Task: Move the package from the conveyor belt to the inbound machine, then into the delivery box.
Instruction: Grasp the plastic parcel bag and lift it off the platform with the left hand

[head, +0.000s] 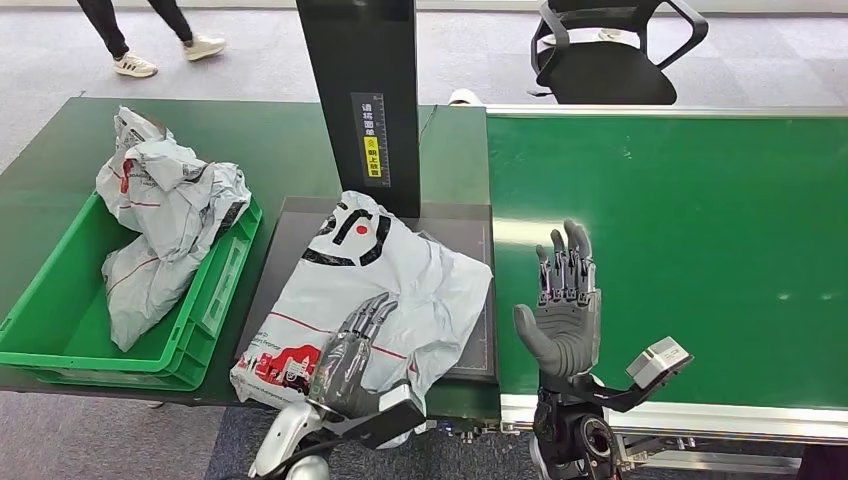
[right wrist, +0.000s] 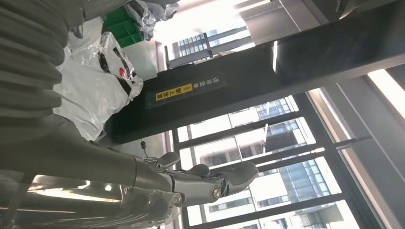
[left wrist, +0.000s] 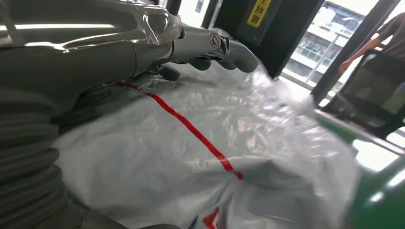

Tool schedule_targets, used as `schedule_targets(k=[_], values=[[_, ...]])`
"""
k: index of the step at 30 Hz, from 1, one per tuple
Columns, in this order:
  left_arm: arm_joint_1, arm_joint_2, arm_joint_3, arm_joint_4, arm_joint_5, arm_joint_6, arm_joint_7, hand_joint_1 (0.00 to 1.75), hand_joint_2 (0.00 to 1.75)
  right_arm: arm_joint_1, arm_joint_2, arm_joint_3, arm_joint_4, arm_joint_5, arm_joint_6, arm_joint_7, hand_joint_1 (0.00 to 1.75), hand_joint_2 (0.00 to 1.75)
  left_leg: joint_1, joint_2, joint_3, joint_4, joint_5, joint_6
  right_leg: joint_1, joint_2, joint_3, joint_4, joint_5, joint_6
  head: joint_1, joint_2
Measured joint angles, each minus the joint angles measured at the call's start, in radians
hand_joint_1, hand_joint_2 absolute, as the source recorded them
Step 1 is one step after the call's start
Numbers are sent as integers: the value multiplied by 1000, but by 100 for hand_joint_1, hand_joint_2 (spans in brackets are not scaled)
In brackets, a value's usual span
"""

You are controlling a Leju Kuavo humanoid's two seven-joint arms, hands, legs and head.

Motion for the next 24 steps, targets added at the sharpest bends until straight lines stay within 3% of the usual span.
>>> schedule_targets(k=[4,9,18,22,24], values=[[-132,21,34,213,-15,22,-5,0,175,0,3,-11,-7,-7,4,1,0,175,0,0,1,0,1,-1,0,0,2,0,0,0,0,0],[-226,23,50,352,-31,52,10,0,175,1,4,-19,-17,-16,8,2,0,175,0,-1,7,-1,0,-1,0,0,10,0,-1,0,0,0],[-252,25,90,400,-34,87,-13,3,175,8,6,-23,-21,-21,14,9,0,175,1,0,10,-1,3,-2,2,0,11,0,2,-3,0,0],[-252,26,97,402,-26,101,-32,161,175,8,6,-25,-21,-21,14,10,0,175,1,0,10,-1,4,-2,2,0,11,0,2,-3,0,0],[-249,25,105,401,0,122,-69,173,175,9,6,-25,-21,-21,14,11,0,175,1,0,10,-1,4,-2,2,0,10,0,2,-3,0,0]])
